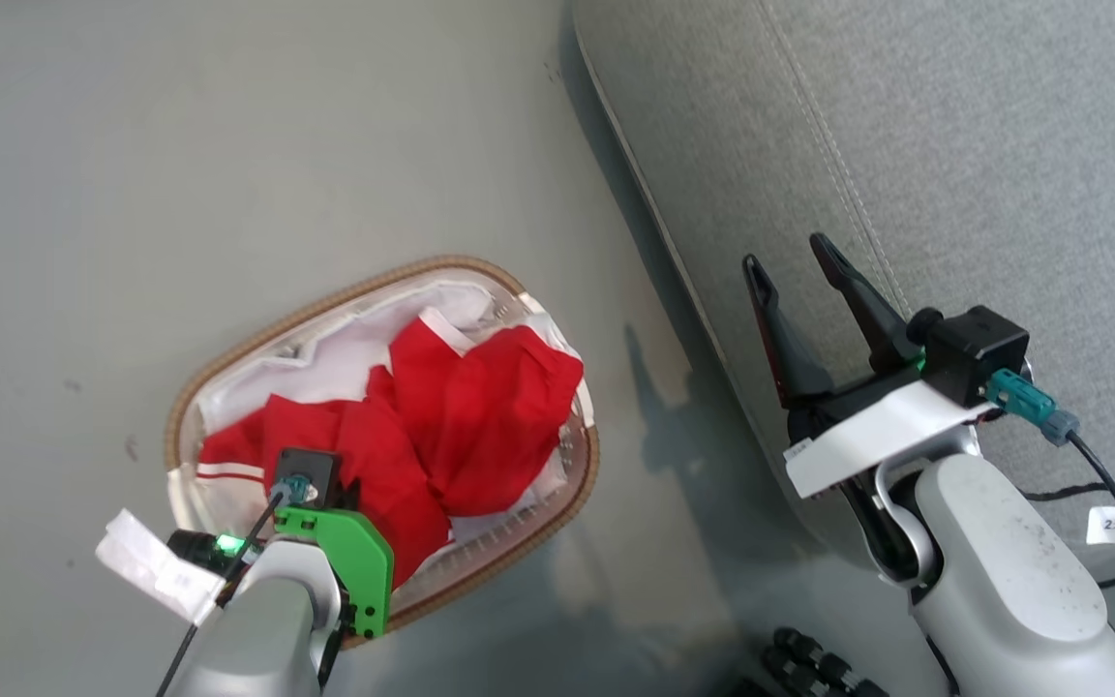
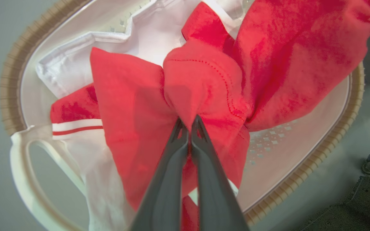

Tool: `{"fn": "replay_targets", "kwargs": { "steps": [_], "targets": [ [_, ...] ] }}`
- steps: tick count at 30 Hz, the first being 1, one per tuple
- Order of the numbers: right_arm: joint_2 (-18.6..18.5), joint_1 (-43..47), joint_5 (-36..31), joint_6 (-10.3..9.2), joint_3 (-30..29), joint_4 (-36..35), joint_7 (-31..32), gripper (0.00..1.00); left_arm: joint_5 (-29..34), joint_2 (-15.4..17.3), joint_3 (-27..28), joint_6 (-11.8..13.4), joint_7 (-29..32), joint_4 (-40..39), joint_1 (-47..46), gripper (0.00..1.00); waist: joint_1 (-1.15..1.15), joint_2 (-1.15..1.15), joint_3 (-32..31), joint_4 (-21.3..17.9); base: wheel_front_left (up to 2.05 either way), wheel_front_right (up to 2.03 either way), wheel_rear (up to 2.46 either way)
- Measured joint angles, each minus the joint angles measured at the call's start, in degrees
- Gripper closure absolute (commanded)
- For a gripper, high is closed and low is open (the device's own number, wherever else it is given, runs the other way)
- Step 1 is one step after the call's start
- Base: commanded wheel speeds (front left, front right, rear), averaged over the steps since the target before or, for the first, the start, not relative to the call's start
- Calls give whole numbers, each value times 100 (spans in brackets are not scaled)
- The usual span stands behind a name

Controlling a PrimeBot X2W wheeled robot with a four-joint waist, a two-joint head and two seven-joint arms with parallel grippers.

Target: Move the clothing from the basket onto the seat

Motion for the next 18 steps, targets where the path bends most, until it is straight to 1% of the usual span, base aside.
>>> {"fn": "replay_targets", "kwargs": {
  "steps": [5, 10, 14, 18],
  "targets": [
    [-51, 208, -48, 0, -112, 74, 1, 0, -481, -7, -202, -130, -302, -528, 376, 100, 0, 0, -433, 194, 0, 0, 0],
    [-89, 469, -131, 0, -219, 144, 1, 0, -909, -8, -407, -136, -382, -1216, 608, 100, 0, 0, -879, 427, 0, 0, 0],
    [-90, 678, -166, 0, -244, 201, 1, 0, -973, -15, -311, -127, -408, -2124, 769, 100, 0, 0, -1216, 614, 0, 0, 0],
    [-63, 875, -198, 0, -300, 257, 1, 0, -981, -13, -144, -122, -414, -2863, 1053, 100, 0, 0, -1535, 771, 0, 0, 0]
  ]
}}
